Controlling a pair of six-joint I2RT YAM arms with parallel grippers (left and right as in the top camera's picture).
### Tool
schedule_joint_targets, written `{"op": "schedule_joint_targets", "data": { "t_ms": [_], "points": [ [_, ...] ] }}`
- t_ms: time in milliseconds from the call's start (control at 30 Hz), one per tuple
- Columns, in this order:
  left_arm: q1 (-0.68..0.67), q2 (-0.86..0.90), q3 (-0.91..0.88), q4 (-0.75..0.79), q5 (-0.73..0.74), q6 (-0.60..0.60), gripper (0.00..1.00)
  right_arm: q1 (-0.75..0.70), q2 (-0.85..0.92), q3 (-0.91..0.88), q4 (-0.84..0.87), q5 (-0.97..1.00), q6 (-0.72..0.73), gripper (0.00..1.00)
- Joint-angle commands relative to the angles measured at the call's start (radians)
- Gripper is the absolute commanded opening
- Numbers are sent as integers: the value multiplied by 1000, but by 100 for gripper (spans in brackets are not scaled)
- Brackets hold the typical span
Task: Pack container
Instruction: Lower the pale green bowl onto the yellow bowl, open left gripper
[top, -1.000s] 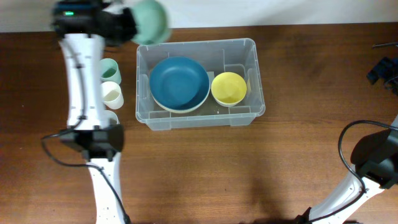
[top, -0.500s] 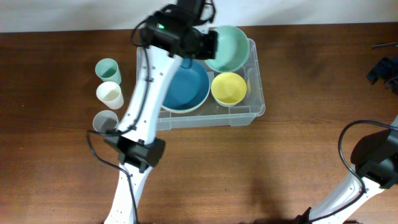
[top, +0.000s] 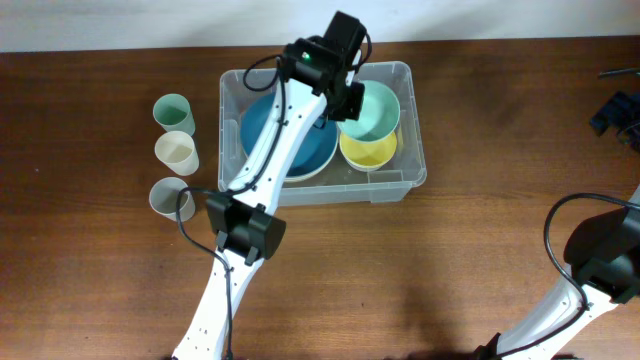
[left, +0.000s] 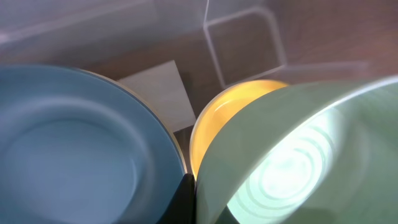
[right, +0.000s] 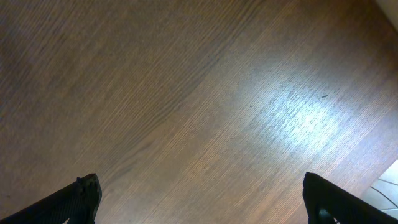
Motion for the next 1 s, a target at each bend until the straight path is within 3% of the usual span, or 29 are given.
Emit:
{"op": "schedule_joint_targets", "data": {
  "t_ms": [0, 733, 833, 967],
  "points": [
    [1, 24, 5, -3, -3, 16, 1, 3, -4, -1, 1, 16, 12, 99],
    [-23, 72, 5, -17, 31, 16, 2, 3, -4, -1, 1, 16, 12, 99],
    [-23, 72, 5, -17, 31, 16, 13, 3, -4, -1, 1, 16, 12, 99],
    [-23, 72, 5, -18, 31, 16, 17, 3, -4, -1, 1, 16, 12, 99]
  ]
}}
